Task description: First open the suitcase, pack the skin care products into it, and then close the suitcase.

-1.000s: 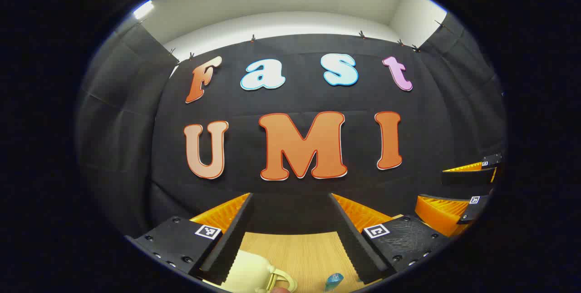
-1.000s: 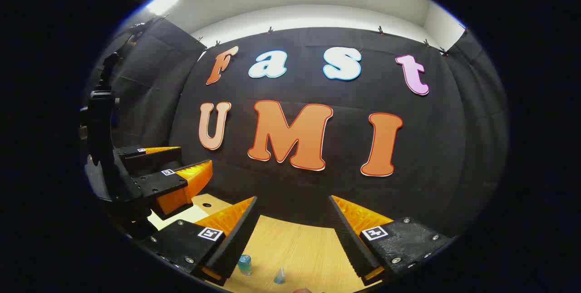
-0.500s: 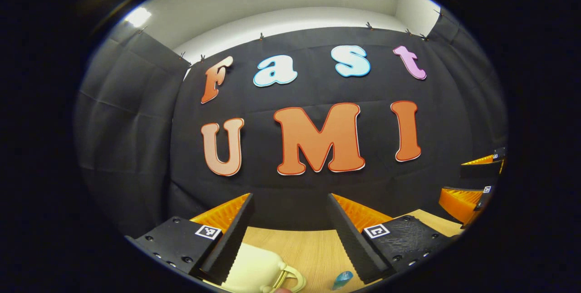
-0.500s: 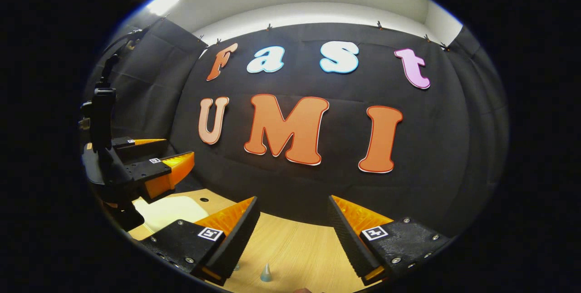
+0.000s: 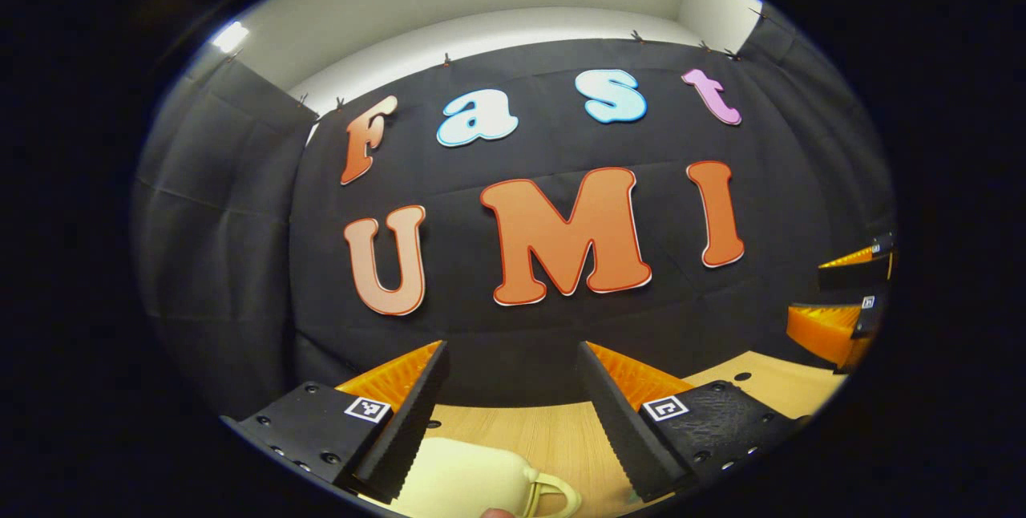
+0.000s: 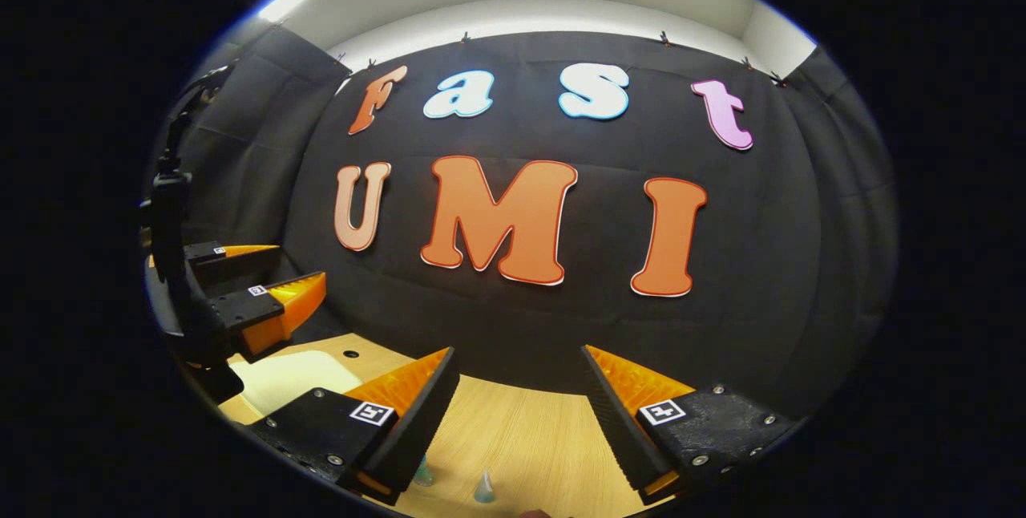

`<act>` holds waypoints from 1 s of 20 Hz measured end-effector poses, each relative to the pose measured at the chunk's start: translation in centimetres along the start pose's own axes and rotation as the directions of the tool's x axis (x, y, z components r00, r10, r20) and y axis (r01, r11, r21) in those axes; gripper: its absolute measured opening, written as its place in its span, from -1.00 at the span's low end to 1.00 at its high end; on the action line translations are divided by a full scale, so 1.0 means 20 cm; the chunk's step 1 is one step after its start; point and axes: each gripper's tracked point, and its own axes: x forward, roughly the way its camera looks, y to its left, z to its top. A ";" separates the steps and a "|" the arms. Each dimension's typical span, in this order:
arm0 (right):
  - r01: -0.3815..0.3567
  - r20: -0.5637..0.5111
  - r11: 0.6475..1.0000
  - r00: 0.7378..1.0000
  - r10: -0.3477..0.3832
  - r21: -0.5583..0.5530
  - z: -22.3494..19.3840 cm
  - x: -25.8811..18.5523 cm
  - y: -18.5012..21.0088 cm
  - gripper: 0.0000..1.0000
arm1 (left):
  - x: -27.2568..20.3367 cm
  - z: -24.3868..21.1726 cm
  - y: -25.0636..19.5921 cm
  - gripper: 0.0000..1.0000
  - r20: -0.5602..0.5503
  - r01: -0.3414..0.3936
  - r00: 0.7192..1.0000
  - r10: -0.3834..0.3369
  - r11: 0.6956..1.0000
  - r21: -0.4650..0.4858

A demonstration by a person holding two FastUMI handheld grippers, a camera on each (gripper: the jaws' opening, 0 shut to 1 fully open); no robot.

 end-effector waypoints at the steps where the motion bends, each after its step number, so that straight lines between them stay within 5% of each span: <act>1: 0.017 -0.006 1.000 1.000 -0.017 -0.005 -0.01 0.01 0.00 0.91 | 0.00 -0.03 -0.01 0.96 -0.018 0.027 0.999 -0.026 1.000 0.017; 9: 0.103 -0.061 0.994 0.993 -0.105 -0.038 -0.06 0.02 -0.04 0.91 | -0.17 -0.28 -0.09 0.96 -0.209 0.245 0.954 -0.217 0.962 0.120; 20: 0.156 -0.109 0.986 0.981 -0.162 -0.063 -0.15 0.00 -0.15 0.91 | -0.32 -0.55 0.00 0.95 -0.415 0.432 0.868 -0.274 0.829 0.356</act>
